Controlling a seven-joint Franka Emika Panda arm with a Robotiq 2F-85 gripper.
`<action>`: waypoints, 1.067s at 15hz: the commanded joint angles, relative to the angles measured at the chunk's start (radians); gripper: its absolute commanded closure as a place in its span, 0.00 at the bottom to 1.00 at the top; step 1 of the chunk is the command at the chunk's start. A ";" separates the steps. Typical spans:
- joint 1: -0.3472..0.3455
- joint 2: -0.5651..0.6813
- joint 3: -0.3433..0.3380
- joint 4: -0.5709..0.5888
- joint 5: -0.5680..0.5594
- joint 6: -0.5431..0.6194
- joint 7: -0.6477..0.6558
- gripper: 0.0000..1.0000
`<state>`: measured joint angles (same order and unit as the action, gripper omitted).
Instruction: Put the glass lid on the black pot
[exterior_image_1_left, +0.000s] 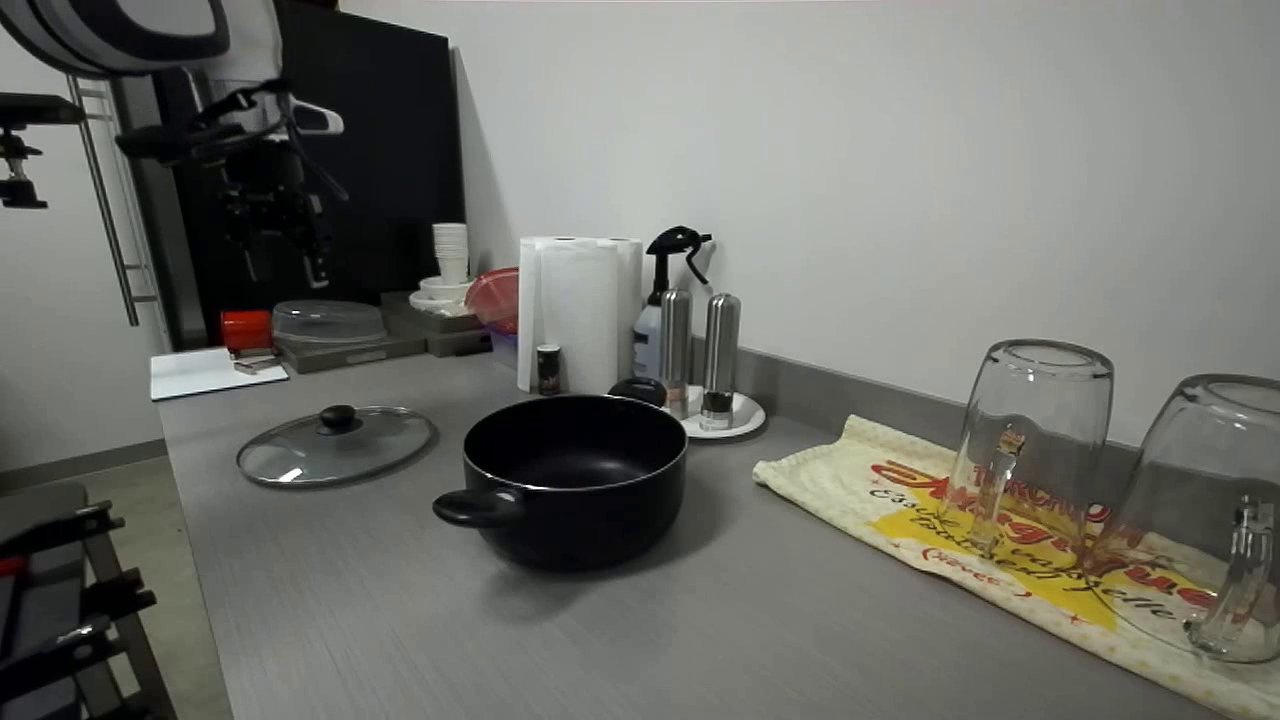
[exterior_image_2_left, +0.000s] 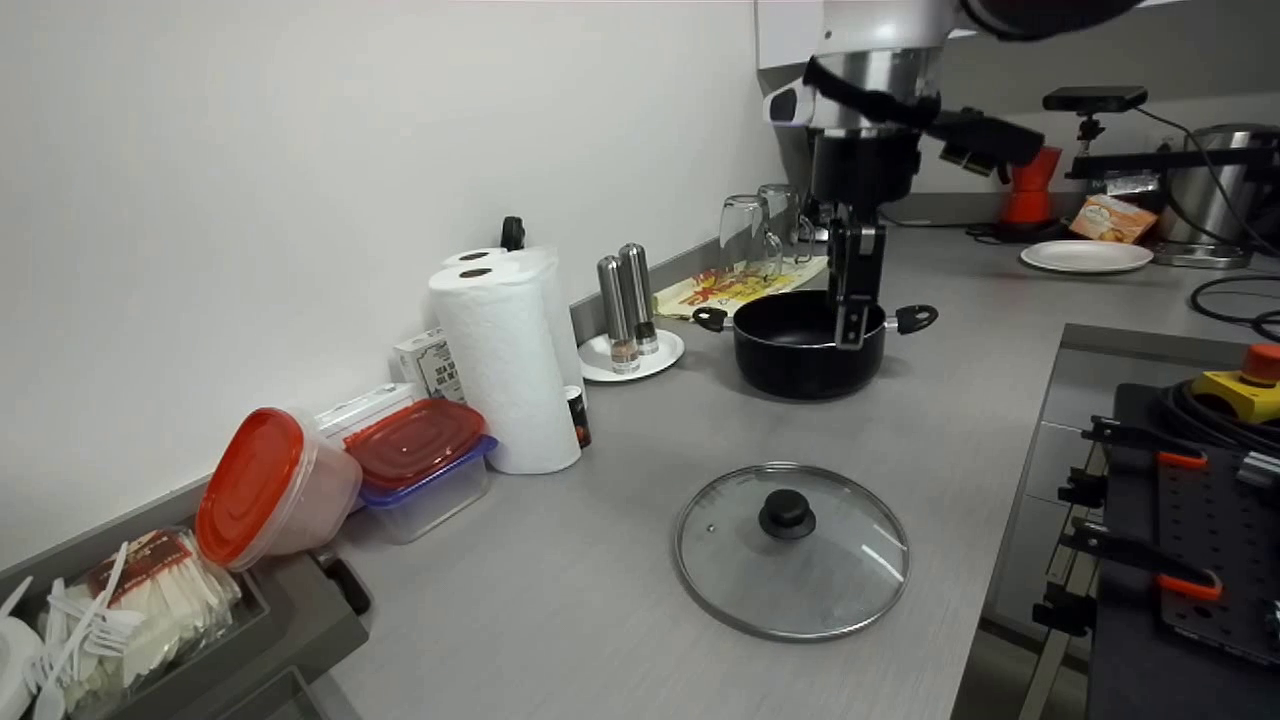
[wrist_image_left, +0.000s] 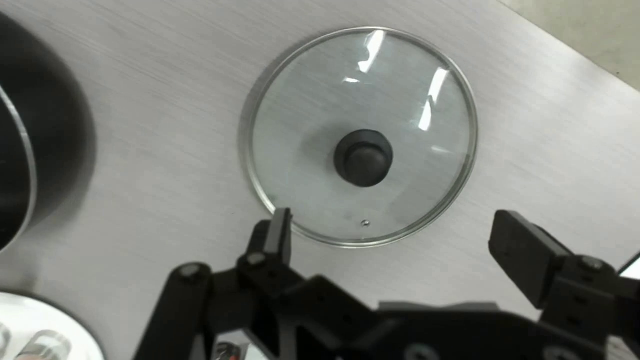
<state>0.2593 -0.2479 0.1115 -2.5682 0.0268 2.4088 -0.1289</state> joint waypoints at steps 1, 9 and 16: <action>0.041 0.160 0.060 0.034 0.058 0.065 -0.044 0.00; 0.039 0.404 0.135 0.120 -0.143 0.167 0.022 0.00; 0.026 0.541 0.061 0.240 -0.366 0.178 0.063 0.00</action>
<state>0.2885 0.2195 0.1993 -2.3970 -0.2693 2.5767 -0.0942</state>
